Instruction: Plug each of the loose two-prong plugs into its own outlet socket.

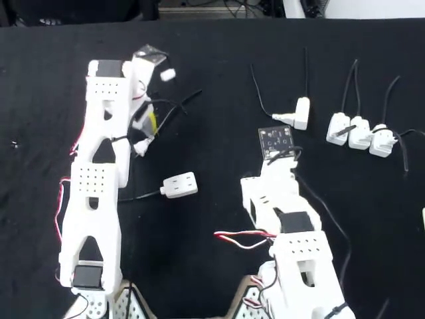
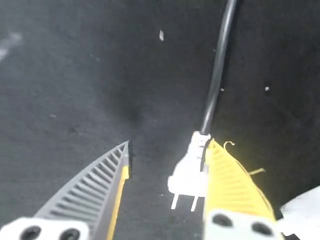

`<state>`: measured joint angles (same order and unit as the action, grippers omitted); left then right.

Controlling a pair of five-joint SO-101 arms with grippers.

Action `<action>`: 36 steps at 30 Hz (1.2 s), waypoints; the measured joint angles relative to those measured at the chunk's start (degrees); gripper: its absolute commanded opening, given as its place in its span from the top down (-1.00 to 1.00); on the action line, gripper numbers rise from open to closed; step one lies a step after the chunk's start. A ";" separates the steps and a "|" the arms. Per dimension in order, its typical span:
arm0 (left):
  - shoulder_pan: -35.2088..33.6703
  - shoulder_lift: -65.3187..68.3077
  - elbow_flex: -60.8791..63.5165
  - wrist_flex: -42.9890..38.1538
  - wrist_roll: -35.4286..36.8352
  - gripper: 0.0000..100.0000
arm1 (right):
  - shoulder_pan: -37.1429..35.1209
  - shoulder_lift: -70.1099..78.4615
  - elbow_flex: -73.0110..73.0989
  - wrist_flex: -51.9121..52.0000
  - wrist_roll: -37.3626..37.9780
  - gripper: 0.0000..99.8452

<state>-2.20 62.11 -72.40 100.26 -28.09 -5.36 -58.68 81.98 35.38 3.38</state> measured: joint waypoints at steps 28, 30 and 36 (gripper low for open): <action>0.35 -9.58 18.20 0.00 6.51 0.94 | 0.35 -5.45 0.00 5.98 0.00 0.86; 0.44 -15.21 23.91 0.00 7.30 0.93 | 0.35 -10.20 0.00 8.79 0.00 0.85; 5.36 -35.69 45.71 0.00 10.90 0.93 | 3.34 -28.84 -5.19 22.33 3.60 0.85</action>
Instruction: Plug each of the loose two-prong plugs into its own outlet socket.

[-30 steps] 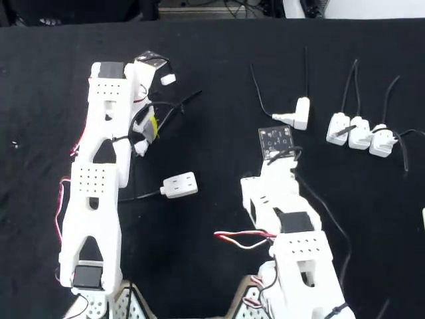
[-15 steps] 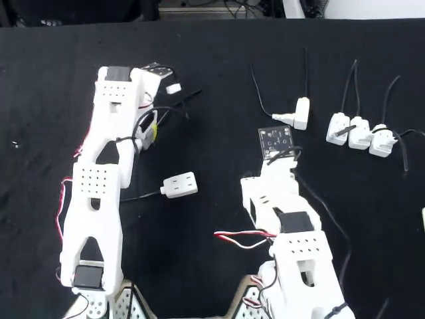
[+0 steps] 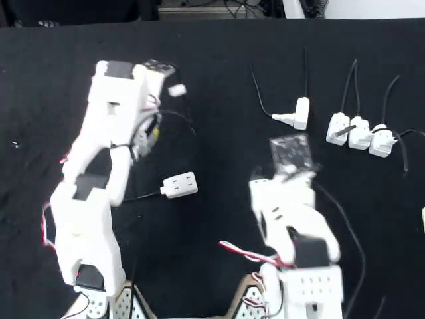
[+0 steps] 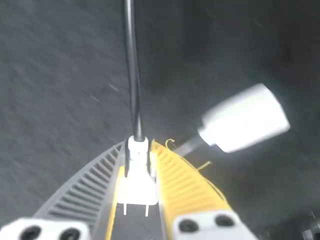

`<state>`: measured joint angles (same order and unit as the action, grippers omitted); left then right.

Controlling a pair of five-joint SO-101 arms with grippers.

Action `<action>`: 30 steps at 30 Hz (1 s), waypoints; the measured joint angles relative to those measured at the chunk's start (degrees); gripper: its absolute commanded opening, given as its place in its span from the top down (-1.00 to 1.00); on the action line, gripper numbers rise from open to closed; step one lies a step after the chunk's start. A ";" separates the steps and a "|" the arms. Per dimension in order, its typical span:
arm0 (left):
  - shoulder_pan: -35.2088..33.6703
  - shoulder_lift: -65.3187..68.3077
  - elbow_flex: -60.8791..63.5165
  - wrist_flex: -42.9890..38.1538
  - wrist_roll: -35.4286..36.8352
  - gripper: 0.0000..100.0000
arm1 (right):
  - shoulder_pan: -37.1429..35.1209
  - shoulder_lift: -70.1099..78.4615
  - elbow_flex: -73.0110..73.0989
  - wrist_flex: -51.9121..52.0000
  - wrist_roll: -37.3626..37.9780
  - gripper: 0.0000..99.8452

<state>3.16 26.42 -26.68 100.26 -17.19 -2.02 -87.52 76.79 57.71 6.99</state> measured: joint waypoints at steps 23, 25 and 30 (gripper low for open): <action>32.97 -39.82 51.34 -21.71 8.62 0.57 | 18.73 -4.57 -5.27 14.77 21.01 0.85; 29.27 -43.08 51.34 -18.46 6.24 0.57 | 15.38 -0.88 -5.27 14.77 24.26 0.85; 13.80 -52.66 51.25 -13.80 0.09 0.57 | 2.73 10.02 -5.27 14.95 36.22 0.60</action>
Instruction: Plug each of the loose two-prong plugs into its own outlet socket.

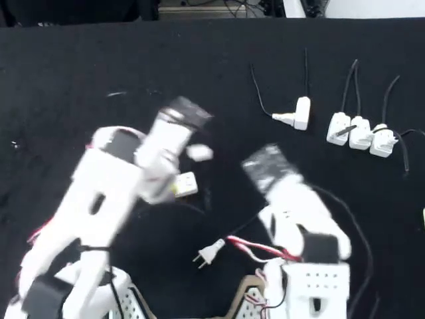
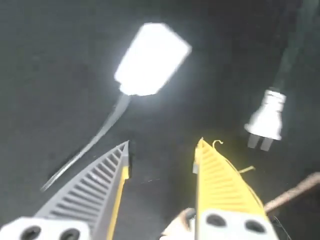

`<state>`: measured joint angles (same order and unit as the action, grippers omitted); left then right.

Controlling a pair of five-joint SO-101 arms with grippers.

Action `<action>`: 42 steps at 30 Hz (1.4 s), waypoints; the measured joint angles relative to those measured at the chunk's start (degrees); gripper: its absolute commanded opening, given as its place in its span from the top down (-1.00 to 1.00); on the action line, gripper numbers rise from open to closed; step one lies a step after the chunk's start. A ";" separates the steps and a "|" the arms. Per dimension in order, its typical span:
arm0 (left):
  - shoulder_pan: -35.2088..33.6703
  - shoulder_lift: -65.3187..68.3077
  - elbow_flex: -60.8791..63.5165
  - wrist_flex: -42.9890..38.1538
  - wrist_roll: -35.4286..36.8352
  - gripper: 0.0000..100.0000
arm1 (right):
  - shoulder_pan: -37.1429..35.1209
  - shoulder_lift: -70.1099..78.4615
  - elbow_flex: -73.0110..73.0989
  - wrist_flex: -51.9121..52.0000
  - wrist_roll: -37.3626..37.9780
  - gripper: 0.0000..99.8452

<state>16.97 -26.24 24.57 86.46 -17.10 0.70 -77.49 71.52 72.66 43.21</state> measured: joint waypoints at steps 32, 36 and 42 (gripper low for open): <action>-57.76 -10.64 17.85 0.79 -16.09 0.57 | -47.47 39.65 0.44 -12.40 26.46 0.54; -59.16 -10.64 17.85 0.79 -16.09 0.57 | -48.00 42.55 2.37 -17.58 25.67 0.82; -59.87 -10.64 17.85 0.79 -16.09 0.57 | -47.82 43.43 0.88 -19.60 18.29 0.97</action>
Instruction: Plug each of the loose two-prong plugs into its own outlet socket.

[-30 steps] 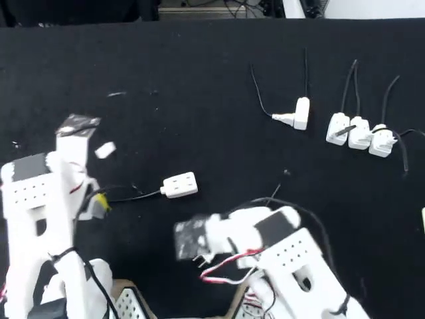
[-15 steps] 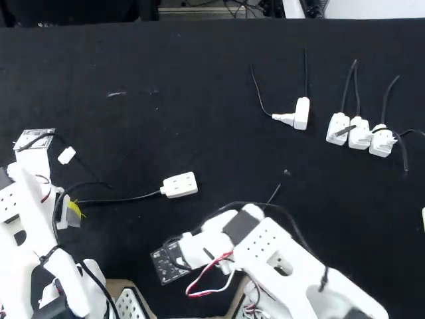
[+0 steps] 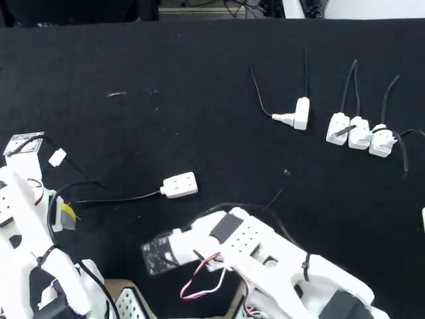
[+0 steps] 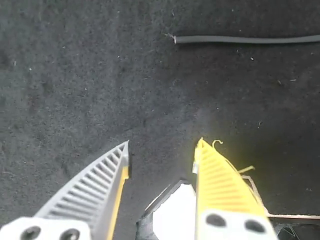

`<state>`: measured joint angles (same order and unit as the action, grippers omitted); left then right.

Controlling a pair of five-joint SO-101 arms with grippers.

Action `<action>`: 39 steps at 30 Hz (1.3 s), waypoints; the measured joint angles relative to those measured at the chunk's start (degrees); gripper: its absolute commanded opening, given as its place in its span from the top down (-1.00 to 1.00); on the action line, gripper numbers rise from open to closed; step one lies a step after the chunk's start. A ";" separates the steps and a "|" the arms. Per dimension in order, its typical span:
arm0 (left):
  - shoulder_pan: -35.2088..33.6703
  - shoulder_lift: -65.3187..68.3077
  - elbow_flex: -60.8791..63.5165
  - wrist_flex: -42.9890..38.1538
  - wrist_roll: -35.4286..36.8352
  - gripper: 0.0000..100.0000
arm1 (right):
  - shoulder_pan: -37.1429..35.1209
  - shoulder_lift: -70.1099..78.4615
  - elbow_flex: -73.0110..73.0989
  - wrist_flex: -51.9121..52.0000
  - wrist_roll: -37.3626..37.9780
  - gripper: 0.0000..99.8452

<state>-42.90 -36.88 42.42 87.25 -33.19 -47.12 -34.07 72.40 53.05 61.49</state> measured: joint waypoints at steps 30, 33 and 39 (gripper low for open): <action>27.16 -23.91 10.20 -11.96 23.30 0.57 | 6.15 -18.81 4.57 -26.29 -39.30 0.98; 32.70 -31.12 10.73 -12.31 26.20 0.57 | 4.57 -18.90 7.03 -29.71 -39.38 0.98; 42.29 -41.23 12.66 -12.66 27.43 0.57 | 2.64 -18.90 7.56 -32.18 -43.08 0.98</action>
<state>-0.62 -78.11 55.08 74.59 -5.76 -44.48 -52.97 79.96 20.88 18.42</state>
